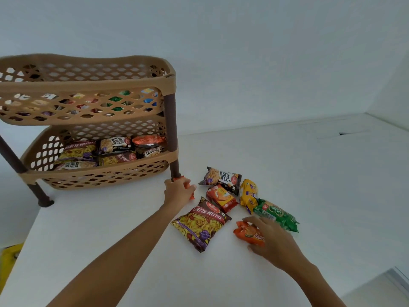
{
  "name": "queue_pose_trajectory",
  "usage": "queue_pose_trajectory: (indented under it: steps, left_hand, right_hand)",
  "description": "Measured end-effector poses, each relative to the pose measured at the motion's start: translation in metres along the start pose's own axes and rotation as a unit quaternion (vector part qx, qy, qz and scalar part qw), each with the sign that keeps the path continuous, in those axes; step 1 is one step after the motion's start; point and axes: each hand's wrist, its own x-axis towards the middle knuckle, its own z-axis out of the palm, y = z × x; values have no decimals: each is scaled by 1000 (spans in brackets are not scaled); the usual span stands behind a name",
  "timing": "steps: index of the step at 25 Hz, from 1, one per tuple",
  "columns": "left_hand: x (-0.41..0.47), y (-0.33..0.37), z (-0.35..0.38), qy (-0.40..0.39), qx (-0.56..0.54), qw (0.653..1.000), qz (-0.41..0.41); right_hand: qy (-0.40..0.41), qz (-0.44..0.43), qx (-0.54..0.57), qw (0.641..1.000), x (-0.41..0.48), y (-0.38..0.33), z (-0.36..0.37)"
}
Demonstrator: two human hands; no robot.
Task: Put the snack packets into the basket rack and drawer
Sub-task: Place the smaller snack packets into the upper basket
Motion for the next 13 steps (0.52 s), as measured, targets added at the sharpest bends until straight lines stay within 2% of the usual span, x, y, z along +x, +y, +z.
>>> queue_pose_trajectory:
  steps: [6, 13]
  left_hand:
    - [-1, 1, 13, 53, 18, 998, 28]
    - [-36, 18, -44, 138, 0, 977, 160]
  right_hand:
    - [54, -3, 32, 998, 9, -9, -6]
    - [152, -78, 140, 975, 33, -52, -57]
